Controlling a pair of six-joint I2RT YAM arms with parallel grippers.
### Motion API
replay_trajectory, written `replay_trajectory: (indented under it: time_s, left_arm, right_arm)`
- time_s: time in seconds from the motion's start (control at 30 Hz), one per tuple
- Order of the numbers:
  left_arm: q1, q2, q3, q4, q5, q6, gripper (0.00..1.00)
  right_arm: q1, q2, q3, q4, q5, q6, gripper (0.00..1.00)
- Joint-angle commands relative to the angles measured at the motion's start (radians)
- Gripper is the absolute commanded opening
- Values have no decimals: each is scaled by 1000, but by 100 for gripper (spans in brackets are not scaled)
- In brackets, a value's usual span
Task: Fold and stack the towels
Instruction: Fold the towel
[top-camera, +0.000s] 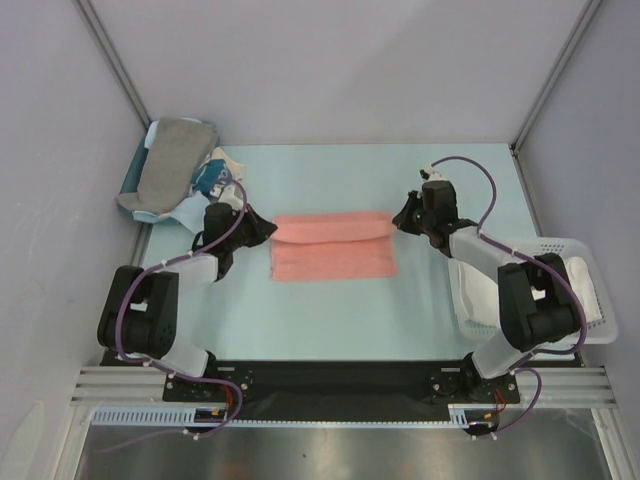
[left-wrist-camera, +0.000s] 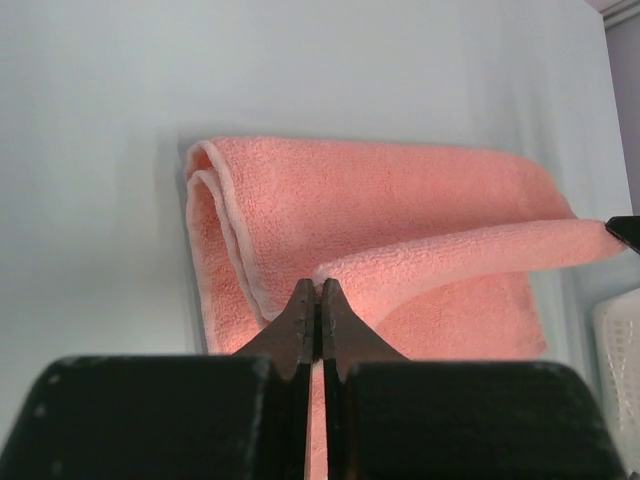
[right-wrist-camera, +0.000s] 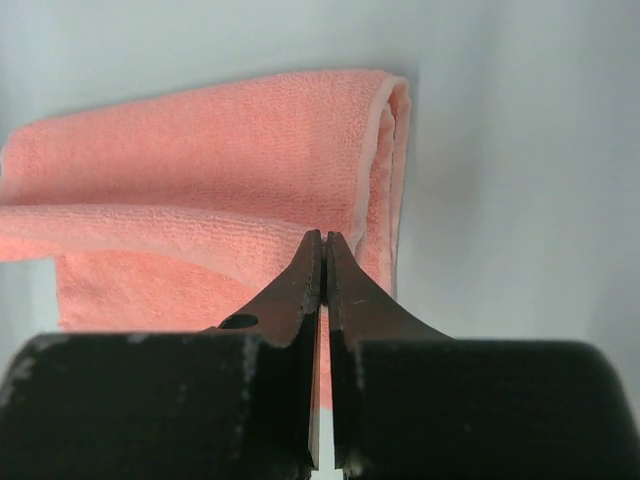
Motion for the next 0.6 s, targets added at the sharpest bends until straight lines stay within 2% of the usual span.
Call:
replay_trajectory:
  time_s: [0.0,0.57]
  left_arm:
    - [-5,-51,-28,16,-7,12,0]
    - [-7,-115,-102,15,-21,18,1]
  right_arm:
    - [9,-61,-17,2,31,6,0]
    - [10,-141,-108,0,43,3,0]
